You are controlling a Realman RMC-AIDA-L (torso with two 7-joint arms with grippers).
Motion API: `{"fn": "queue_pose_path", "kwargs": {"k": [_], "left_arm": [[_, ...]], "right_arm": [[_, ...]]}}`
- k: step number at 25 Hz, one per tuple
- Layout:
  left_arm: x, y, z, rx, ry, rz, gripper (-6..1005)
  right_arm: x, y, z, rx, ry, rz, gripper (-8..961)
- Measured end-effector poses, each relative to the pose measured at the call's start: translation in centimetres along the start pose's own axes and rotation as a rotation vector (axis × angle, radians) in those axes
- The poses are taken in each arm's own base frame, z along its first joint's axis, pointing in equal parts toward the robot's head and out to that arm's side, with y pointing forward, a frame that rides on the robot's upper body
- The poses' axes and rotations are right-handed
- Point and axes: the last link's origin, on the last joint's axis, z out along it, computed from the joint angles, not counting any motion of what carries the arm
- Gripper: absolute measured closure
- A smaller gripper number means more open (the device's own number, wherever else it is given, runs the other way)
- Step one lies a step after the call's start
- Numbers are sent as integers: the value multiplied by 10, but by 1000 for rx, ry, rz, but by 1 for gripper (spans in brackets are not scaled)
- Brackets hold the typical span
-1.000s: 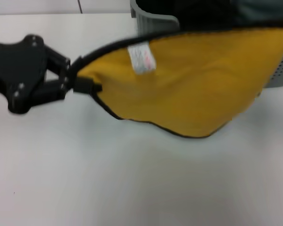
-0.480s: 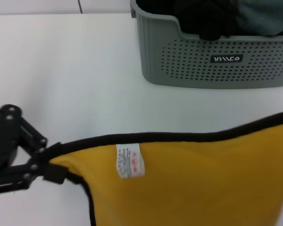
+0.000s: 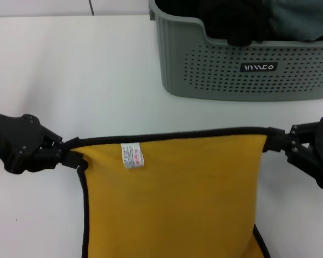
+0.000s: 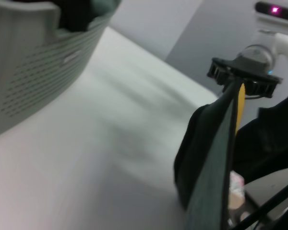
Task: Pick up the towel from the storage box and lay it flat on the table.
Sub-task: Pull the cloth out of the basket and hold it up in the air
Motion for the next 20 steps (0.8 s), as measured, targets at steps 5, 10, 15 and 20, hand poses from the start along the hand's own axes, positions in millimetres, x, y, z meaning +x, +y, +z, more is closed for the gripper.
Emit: {"fn": "queue_pose_path", "kwargs": {"k": [5,10,15,20], "left_arm": [[6,-9,7,23,-28,-23,969],[12,-19,15,64,-14,-38,968],[13,-35,26,145,-19,-75,968],[10,-44,32,202,-38,-104,968]], "right_arm": [[4,-14,0,87,38,-23,943],[6,-25,7,106,70,-32,943],[8,-42,37,109,121,-33,943],[12,-55,62,138,194,-66,943]]}}
